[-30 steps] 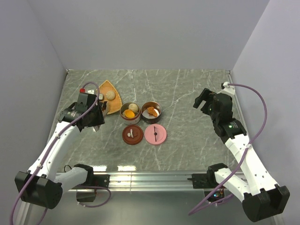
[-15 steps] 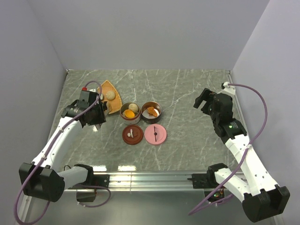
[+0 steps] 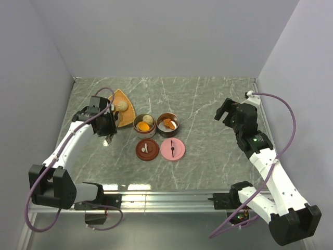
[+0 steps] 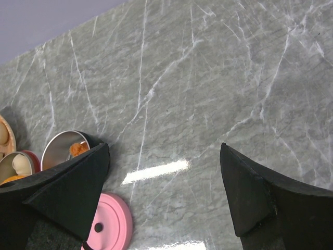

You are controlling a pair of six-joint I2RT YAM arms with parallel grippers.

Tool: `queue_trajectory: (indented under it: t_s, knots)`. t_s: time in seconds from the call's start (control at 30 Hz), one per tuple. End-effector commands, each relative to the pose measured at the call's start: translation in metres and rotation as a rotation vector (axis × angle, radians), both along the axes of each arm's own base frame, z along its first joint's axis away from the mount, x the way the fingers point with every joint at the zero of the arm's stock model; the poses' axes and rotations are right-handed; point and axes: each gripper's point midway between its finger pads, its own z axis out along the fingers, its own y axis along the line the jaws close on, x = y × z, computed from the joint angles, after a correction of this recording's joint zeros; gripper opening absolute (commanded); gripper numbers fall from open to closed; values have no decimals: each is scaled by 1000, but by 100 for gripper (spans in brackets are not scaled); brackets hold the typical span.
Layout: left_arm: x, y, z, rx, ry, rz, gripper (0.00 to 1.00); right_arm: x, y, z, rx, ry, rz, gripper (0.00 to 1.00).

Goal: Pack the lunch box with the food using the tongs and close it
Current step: Pick up the food using the clamp, then place the food into the lunch box

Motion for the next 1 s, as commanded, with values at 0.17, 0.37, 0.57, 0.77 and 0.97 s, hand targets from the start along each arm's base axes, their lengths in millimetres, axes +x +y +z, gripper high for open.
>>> queue_trajectory:
  t_s: [0.17, 0.37, 0.57, 0.77, 0.97]
  knots:
    - [44, -4, 27, 0, -106, -40, 44, 9, -1, 17, -21, -49, -8, 93]
    - [45, -2, 30, 12, -103, -37, 32, 12, 0, 18, -30, -50, -4, 93]
    - [39, -2, 52, 4, -136, -40, 25, 16, 1, 17, -31, -48, 2, 93]
    - [24, -5, 87, -34, -191, -31, 25, 19, 4, 18, -28, -47, 11, 93]
    - [19, -22, 130, -113, -277, -61, 25, 21, 7, 16, -21, -43, 24, 93]
